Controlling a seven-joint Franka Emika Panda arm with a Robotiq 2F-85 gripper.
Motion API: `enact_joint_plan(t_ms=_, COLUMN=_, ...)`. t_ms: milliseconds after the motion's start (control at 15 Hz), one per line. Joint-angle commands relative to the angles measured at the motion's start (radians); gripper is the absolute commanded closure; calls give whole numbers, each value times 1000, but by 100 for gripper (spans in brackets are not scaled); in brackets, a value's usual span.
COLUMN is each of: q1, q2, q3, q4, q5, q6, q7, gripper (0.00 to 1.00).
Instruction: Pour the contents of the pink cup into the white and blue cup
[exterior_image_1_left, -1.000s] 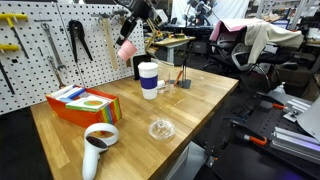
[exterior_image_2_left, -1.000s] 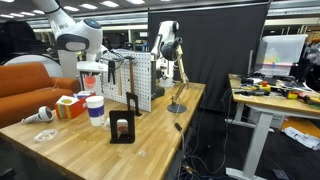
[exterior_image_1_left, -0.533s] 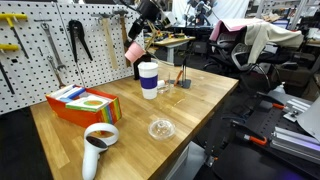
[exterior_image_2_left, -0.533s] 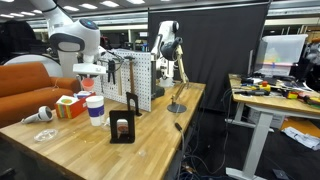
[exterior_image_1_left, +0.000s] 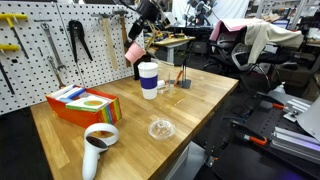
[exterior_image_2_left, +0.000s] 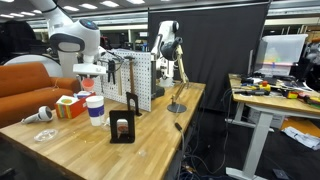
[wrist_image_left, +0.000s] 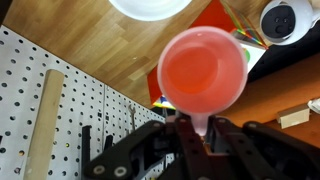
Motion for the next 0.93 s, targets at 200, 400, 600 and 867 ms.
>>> enact_joint_plan(t_ms=200, q1=26, q2=17, q3=-41, q4=57, q5=202, q6=-78, q7=-107, gripper=96)
enact_joint_plan(t_ms=400, q1=36, q2=10, q3=-73, q4=60, q5=285, q6=-116, q7=-162, gripper=96)
enact_joint_plan(t_ms=600, q1=48, q2=2, q3=-106, q4=38, q5=327, q6=-152, q7=-208, gripper=96)
enact_joint_plan(t_ms=867, q1=65, q2=7, q3=-137, q4=24, q5=356, q6=-183, q7=-234, gripper=96)
